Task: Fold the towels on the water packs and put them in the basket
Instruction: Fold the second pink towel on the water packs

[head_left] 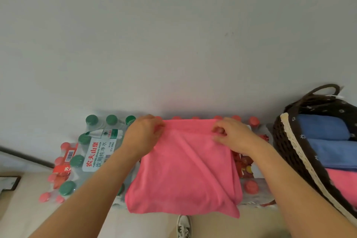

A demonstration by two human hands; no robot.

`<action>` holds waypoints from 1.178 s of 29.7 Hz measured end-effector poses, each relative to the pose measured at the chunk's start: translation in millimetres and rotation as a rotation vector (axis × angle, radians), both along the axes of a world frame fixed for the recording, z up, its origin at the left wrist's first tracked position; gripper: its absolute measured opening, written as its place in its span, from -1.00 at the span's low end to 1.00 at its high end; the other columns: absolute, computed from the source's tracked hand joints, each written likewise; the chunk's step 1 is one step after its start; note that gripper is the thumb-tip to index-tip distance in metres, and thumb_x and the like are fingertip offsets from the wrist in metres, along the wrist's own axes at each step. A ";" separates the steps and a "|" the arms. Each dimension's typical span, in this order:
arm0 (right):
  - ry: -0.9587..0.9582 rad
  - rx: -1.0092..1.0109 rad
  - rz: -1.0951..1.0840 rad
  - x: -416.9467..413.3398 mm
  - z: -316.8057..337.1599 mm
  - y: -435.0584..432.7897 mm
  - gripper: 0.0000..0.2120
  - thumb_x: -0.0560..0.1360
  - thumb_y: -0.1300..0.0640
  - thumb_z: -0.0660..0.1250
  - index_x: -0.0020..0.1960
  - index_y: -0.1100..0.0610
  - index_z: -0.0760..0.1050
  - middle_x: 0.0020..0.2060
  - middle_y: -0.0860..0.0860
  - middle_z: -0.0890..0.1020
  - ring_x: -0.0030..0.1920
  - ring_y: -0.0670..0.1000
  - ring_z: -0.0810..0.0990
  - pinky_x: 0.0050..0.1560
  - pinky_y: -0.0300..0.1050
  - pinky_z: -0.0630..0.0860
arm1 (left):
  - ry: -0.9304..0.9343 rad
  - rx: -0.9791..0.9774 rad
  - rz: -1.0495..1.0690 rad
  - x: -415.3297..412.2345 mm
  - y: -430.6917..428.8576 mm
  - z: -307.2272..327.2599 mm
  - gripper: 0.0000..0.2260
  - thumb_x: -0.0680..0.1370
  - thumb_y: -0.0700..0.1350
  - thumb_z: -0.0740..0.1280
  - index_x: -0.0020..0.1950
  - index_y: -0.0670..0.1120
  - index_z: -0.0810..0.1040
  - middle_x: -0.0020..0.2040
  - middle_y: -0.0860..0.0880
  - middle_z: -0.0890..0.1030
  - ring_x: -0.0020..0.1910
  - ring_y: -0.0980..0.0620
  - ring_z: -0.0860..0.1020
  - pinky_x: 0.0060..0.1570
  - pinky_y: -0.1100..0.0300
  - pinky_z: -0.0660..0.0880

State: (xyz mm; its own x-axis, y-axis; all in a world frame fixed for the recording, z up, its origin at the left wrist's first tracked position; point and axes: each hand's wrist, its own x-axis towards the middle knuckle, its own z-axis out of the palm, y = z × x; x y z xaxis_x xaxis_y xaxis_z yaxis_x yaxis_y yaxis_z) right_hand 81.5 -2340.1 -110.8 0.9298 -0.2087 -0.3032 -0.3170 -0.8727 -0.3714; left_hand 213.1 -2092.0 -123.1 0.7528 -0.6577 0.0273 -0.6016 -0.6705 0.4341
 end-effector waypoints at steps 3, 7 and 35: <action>0.091 -0.001 0.064 1.5 4.3 -3.6 -0.86 0.38 0.01 0.42 -0.08 -0.03 0.55 -0.18 -0.14 0.51 -0.14 -0.07 0.50 -0.09 -0.01 0.51 | -0.014 0.064 -0.054 -0.3 -2.9 -3.9 -0.89 0.48 -0.13 0.34 -0.05 -0.03 0.65 -0.15 -0.01 0.57 -0.09 -0.05 0.52 -0.14 0.15 0.36; 0.012 0.134 -0.021 -0.7 8.5 -8.1 -0.87 0.41 0.13 0.43 -0.26 -0.04 0.54 -0.35 -0.15 0.52 -0.32 -0.20 0.46 -0.26 -0.22 0.41 | -0.034 0.151 -0.068 6.6 -3.2 -7.0 -0.86 0.47 -0.06 0.34 0.00 -0.01 0.60 -0.13 -0.01 0.53 -0.08 -0.07 0.49 -0.09 0.14 0.39; -0.336 0.149 -0.298 12.3 -22.1 -15.5 -0.84 0.41 0.16 0.46 -0.23 -0.04 0.51 -0.22 -0.17 0.53 -0.21 -0.16 0.47 -0.16 -0.16 0.48 | 0.027 0.200 -0.028 30.5 -13.2 -0.4 -0.93 0.47 -0.06 0.37 -0.07 0.04 0.58 -0.05 0.06 0.49 -0.12 0.01 0.56 -0.16 0.15 0.43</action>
